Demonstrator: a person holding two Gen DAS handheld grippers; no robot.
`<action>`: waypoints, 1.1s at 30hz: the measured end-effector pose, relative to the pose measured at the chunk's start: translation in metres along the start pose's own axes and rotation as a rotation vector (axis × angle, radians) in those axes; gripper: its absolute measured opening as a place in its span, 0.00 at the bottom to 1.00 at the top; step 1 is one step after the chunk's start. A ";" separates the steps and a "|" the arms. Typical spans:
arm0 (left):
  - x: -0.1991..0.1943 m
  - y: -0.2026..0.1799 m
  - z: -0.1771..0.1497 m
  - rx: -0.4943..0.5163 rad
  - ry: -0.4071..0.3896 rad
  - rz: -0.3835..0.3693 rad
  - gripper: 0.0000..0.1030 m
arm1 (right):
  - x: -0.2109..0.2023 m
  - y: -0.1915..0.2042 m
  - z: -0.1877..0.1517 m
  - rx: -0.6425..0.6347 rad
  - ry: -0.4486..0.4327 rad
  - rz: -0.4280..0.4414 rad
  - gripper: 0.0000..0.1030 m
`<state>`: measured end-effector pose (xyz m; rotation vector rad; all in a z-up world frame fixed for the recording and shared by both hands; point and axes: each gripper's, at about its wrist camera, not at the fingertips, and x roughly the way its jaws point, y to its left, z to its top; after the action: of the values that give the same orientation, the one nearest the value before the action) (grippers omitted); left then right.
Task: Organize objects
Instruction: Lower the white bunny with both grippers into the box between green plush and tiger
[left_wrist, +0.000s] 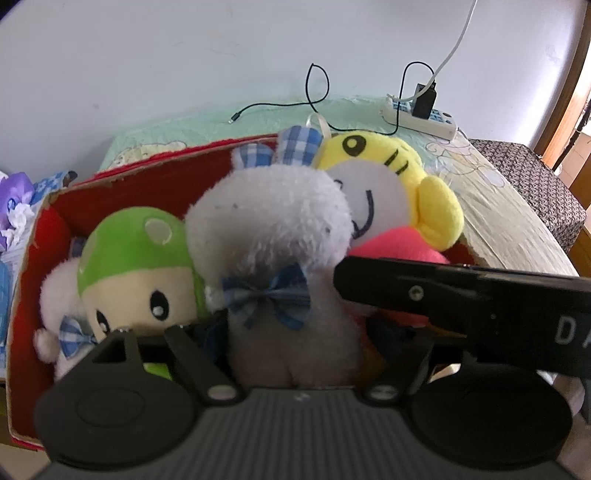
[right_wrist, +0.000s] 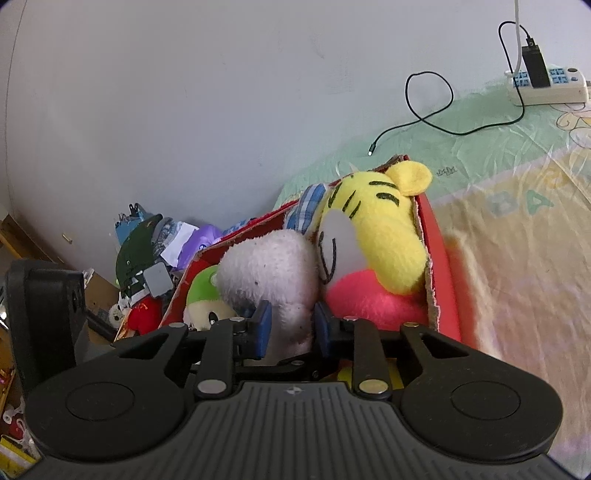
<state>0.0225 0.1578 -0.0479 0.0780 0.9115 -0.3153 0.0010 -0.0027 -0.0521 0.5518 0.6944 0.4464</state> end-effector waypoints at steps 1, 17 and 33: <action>0.000 0.000 0.000 -0.001 0.002 0.001 0.79 | 0.000 -0.001 0.000 -0.002 -0.004 0.000 0.23; 0.010 -0.002 0.002 0.008 0.006 0.040 0.83 | -0.001 -0.001 -0.008 -0.047 -0.047 -0.037 0.12; 0.011 -0.006 0.000 0.004 -0.028 0.062 0.87 | -0.003 -0.001 -0.013 -0.055 -0.083 -0.034 0.10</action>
<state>0.0270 0.1494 -0.0556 0.1045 0.8791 -0.2602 -0.0100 -0.0009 -0.0590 0.5036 0.6090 0.4077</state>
